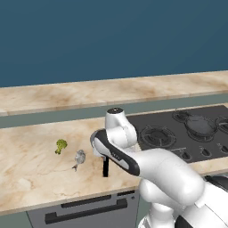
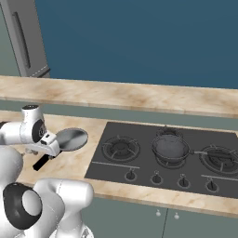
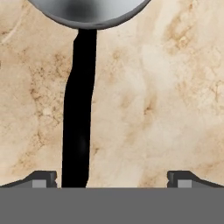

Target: Place both pans onto different burners. Then place the broccoli and the fish on different pans.

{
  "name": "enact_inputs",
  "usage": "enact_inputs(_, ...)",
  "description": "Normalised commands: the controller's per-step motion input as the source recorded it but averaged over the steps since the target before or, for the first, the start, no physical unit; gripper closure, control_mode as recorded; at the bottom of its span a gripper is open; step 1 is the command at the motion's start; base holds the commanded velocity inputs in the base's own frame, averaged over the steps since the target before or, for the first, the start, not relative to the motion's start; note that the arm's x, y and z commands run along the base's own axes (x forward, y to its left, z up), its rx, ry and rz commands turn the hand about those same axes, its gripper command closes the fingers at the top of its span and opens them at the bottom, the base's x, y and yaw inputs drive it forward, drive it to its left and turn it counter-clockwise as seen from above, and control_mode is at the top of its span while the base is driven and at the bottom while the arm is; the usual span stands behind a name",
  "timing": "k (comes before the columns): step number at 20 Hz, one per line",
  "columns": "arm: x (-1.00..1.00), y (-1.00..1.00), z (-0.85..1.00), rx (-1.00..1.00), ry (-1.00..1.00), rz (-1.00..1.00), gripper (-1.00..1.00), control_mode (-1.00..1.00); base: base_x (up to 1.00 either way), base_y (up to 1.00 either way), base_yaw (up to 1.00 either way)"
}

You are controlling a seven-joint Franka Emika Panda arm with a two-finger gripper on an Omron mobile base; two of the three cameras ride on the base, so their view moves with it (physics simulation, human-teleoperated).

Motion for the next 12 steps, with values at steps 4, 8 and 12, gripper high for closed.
enact_inputs(4, 0.12, 0.22, -0.13, 0.00, 0.00, 0.00, -1.00, -1.00, 0.00, 0.00, 0.00)
enact_inputs(8, 0.24, 0.08, -0.13, 0.00, 0.00, 0.00, -1.00, -1.00, 0.00, 0.00, 0.00)
enact_inputs(12, 0.21, 0.09, -0.14, 0.00, 0.00, 0.00, -1.00, -1.00, 0.00, 0.00, 0.00)
